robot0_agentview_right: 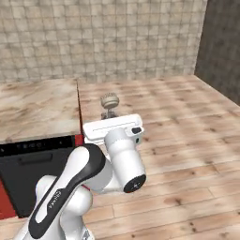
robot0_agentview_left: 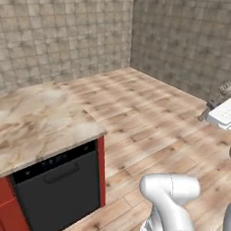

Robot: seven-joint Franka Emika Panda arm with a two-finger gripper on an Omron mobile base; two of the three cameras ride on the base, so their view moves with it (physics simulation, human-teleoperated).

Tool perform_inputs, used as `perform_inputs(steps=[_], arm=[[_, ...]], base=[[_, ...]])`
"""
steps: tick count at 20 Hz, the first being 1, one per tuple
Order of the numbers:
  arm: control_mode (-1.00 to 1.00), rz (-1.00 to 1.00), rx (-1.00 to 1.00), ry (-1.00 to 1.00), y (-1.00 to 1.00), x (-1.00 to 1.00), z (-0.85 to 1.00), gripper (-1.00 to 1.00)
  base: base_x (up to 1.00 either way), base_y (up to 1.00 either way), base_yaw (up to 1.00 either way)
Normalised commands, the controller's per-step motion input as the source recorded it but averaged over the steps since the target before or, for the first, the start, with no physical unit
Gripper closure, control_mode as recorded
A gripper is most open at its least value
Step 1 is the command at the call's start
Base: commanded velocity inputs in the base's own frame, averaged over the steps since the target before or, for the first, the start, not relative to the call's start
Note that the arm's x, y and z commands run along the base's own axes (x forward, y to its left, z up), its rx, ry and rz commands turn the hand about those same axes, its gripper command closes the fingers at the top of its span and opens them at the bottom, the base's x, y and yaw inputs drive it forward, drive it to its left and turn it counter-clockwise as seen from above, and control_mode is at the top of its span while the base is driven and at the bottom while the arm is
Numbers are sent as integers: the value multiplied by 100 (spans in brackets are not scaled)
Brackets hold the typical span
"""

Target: Grab the spray bottle from the cabinet, then place it next to the cutting board for sanitizing. Then grab the dish brush from the countertop next to the sink and place it next to the cutting board.

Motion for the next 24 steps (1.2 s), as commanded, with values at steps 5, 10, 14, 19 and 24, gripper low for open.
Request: perform_inputs(steps=[5,10,14,19,24], arm=[[100,0,0,0,0,0,0,100],[100,0,0,0,0,0,0,100],[100,0,0,0,0,0,0,100],[100,0,0,0,0,0,0,100],[100,0,0,0,0,0,0,100]], base=[[0,-62,-84],[0,-59,-85],[0,-49,-84],[0,-46,-79],[6,-22,-64]])
